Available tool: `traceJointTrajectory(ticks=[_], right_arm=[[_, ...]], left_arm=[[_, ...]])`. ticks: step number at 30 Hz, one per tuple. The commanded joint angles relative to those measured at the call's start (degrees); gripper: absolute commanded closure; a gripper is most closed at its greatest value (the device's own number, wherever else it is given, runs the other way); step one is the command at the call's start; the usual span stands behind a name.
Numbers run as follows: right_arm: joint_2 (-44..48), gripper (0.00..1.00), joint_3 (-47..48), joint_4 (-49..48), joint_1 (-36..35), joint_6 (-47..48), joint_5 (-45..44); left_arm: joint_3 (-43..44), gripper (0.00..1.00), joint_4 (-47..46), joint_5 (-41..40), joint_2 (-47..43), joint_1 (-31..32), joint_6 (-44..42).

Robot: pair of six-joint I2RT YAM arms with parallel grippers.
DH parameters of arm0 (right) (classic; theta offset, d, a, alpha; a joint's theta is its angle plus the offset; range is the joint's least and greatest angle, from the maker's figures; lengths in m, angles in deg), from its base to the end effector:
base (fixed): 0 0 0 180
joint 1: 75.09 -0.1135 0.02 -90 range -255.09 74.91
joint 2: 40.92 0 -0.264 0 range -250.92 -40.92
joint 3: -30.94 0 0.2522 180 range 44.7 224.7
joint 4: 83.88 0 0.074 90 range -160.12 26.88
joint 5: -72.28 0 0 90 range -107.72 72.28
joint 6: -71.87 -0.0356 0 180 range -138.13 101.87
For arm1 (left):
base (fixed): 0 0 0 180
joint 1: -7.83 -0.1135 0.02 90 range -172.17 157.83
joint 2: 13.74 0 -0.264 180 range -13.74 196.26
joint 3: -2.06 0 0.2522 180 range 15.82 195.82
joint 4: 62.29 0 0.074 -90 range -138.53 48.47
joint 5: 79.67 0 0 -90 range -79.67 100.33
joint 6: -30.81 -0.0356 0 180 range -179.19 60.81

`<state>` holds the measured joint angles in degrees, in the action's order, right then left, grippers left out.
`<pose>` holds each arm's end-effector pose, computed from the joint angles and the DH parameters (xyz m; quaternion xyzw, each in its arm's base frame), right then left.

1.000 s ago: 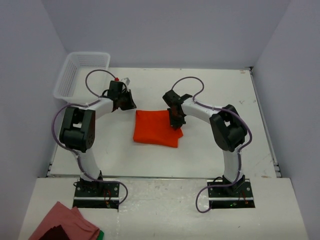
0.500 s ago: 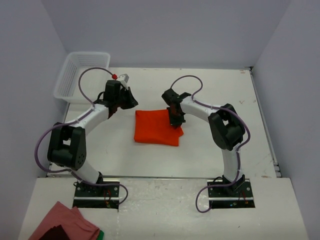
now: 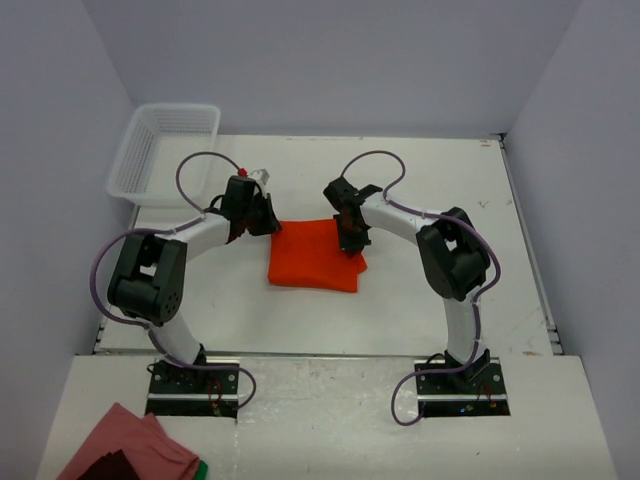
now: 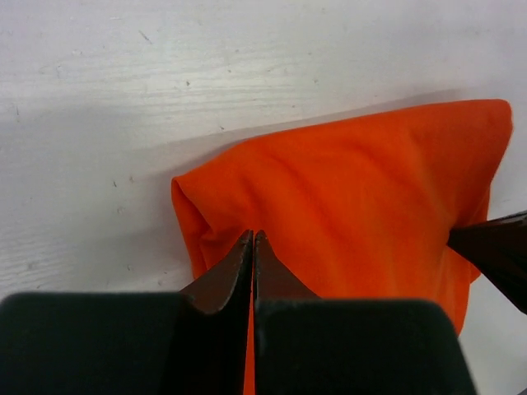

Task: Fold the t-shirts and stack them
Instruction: Put the neatly folded tshirt into the corner of the board with the right arm

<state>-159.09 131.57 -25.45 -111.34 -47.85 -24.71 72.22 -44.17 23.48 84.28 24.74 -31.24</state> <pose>0.3345 0.2399 0.1641 -0.0490 0.9895 0.0156 0.1352 0.3376 -0.1111 0.1789 -0.0459 0.9209 -0.2402 0.3036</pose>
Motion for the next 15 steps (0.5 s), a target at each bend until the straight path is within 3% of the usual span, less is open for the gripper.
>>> traceJointTrajectory(ticks=[1,8,15], right_arm=[[-1.45,1.00,0.93,0.69,0.30,0.36,-0.58],[-1.80,1.00,-1.17,-0.19,0.30,-0.34,-0.31],[-2.06,1.00,-3.02,-0.19,0.39,-0.96,-2.41]], left_arm=[[0.55,1.00,-1.99,-2.50,2.52,0.23,-0.34],[7.92,1.00,4.60,-14.71,10.08,0.14,-3.42],[13.11,1.00,7.85,-21.75,14.13,0.06,-5.53]])
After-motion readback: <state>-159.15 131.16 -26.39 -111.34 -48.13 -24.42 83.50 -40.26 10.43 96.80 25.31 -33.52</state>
